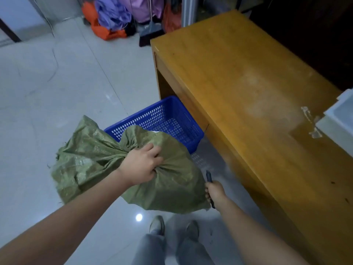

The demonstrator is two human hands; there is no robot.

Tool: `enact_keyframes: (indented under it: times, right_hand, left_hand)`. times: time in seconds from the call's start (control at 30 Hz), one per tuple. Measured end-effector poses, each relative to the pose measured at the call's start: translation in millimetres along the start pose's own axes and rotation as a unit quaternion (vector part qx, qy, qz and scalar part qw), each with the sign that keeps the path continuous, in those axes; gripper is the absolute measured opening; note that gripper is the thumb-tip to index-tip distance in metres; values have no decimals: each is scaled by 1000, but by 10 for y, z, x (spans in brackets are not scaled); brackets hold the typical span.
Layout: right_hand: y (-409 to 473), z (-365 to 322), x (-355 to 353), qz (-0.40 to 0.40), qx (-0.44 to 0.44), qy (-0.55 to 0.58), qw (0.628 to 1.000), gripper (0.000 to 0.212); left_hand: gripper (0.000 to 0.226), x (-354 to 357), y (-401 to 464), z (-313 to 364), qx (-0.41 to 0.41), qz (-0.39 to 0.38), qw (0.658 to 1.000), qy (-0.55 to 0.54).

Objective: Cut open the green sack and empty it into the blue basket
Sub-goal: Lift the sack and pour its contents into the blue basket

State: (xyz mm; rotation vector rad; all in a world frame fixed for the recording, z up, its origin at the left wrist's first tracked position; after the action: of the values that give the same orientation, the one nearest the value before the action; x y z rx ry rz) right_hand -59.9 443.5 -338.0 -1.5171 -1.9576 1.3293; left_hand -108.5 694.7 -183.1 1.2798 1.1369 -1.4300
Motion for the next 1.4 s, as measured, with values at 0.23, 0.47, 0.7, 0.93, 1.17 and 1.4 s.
enact_keyframes:
  times: [0.23, 0.47, 0.7, 0.93, 1.17, 1.4]
  right_hand:
    - [-169, -158, -65, 22, 17, -27, 999, 31]
    - [-525, -305, 50, 28, 54, -16, 998, 69]
    - [-637, -331, 575, 15, 54, 270, 961, 77]
    - [-520, -839, 1161, 25, -9, 280, 960, 68]
    - [-982, -1605, 1191, 198, -39, 251, 947, 35]
    - [-1078, -2229, 921, 304, -133, 163, 929, 9]
  left_hand:
    - [30, -545, -10, -114, 52, 50, 997, 12]
    - [34, -960, 103, -512, 69, 106, 991, -49]
    - [44, -1531, 126, -894, 48, 224, 944, -236]
    - [33, -1886, 141, -1439, -20, 254, 885, -390]
    - [33, -1878, 91, -1989, -40, 202, 901, -382]
    - [52, -1386, 98, -2535, -149, 110, 896, -404]
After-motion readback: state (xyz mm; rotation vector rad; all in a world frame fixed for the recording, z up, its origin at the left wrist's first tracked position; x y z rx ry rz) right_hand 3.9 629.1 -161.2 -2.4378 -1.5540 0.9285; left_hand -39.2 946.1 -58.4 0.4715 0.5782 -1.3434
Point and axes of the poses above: each hand's wrist, its own y-axis towards the middle knuckle, its own x-axis out of the palm, z = x × y, the point moved 2 cm from there along y, towards the middle knuckle, and after that the axes turned 5 degrees about -x, right-handed, at the moved point
